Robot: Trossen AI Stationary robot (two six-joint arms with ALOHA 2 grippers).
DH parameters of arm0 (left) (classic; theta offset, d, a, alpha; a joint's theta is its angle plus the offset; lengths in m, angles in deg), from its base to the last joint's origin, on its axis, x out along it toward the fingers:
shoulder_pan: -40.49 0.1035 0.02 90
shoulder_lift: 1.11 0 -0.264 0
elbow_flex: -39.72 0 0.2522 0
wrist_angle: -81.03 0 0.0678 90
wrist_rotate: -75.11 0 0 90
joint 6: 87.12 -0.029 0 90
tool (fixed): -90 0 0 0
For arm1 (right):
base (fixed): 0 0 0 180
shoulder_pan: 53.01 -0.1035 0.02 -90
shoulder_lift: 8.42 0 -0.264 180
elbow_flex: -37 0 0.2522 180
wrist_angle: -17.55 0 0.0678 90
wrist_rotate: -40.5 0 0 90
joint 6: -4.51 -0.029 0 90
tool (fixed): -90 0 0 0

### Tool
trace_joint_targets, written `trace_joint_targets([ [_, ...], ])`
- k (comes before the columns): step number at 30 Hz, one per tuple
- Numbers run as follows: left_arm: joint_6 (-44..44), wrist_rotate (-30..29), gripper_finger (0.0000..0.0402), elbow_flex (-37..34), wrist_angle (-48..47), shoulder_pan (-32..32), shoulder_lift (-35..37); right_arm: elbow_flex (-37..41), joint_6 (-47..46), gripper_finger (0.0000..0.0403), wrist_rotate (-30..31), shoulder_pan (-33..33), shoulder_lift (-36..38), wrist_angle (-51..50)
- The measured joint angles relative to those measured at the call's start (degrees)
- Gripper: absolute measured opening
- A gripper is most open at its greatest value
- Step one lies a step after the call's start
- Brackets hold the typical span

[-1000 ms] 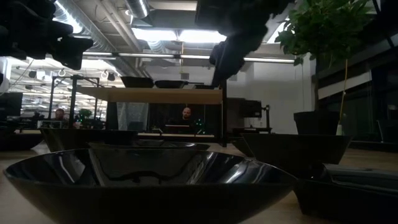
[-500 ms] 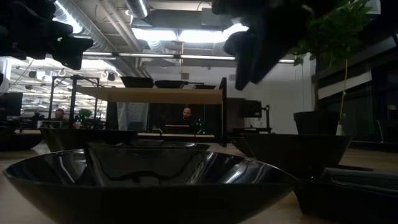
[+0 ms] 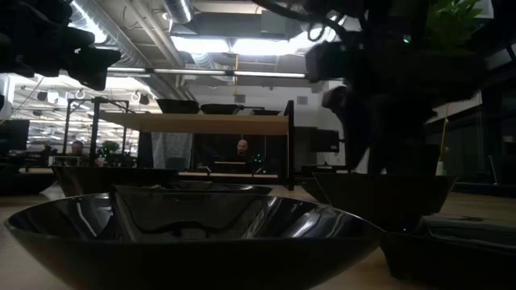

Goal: Pick & Place Mini shaped plates
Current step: Stack the leaf shaped plate on top of the leaf shaped plates on the shelf

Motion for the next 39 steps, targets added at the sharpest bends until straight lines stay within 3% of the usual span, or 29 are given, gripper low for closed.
trace_joint_targets([
  [13, 0.0, 0.0, 0.0208, 0.0, 0.0, 0.0, 0.0, 7.0, 0.3, 0.0213, 4.5, 0.0, 0.0, 4.0],
  [18, 0.0, 0.0, 0.0207, 0.0, 0.0, 0.0, 0.0, 8.5, 0.3, 0.0166, 4.3, 0.0, 0.0, 5.9],
  [30, 0.0, 0.0, 0.0208, 0.0, 0.0, 0.0, 0.0, 8.3, 1.6, 0.0011, 5.5, 0.1, 0.0, 6.1],
  [39, 0.0, 0.0, 0.0207, 0.0, 0.0, 0.0, 0.0, 1.6, 3.3, 0.0005, 5.9, 0.1, 0.0, -0.1],
])
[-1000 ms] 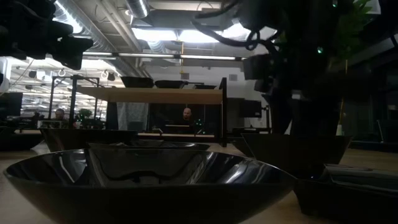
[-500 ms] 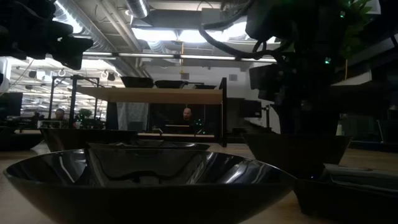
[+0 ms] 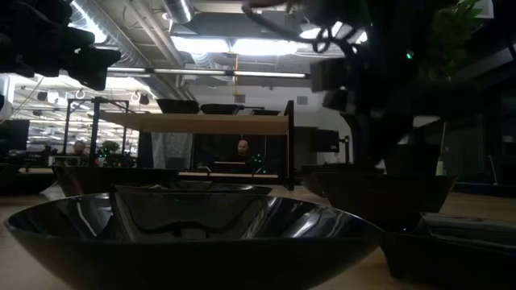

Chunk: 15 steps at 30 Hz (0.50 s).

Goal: Pick & Place Mini shaped plates
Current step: Stack the leaf shaped plate on top of the leaf shaped plates on the shelf

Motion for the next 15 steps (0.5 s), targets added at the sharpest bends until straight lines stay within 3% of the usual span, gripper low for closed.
trace_joint_targets([
  [15, 0.0, 0.0, 0.0207, 0.0, 0.0, 0.0, 0.0, -8.7, 3.5, 0.0006, 0.5, 0.0, 0.0, -1.5],
])
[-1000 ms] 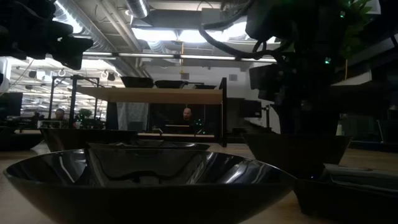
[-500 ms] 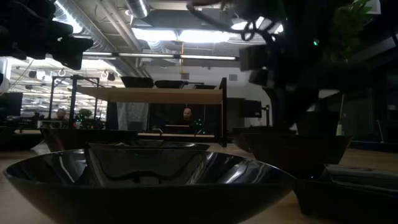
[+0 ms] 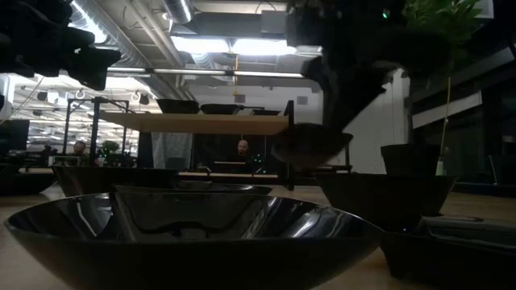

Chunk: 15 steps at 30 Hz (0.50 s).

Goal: Pick & Place Mini shaped plates
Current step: Stack the leaf shaped plate on top of the leaf shaped plates on the shelf

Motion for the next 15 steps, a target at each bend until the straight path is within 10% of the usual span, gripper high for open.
trace_joint_targets([
  [15, 0.0, 0.0, 0.0208, 0.0, 0.0, 0.0, 0.0, -9.2, 10.4, 0.0007, 0.9, 2.1, 0.0, -0.4],
])
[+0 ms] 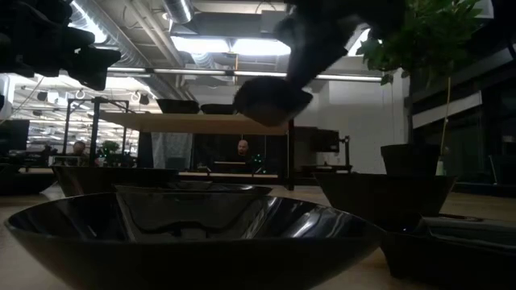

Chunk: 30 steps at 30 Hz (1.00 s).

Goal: Pick & Place Mini shaped plates
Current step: Stack the leaf shaped plate on top of the leaf shaped plates on the shelf

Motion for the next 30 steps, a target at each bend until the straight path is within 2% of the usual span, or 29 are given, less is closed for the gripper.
trace_joint_targets([
  [16, 0.0, 0.0, 0.0208, 0.0, 0.0, 0.0, 0.0, -9.8, 8.8, 0.0007, 0.0, 7.5, 0.0, 1.6],
  [30, 0.0, 0.0, 0.0208, 0.0, 0.0, 0.0, 0.0, -10.3, 14.8, 0.0007, 0.0, 12.8, 0.0, 10.1],
])
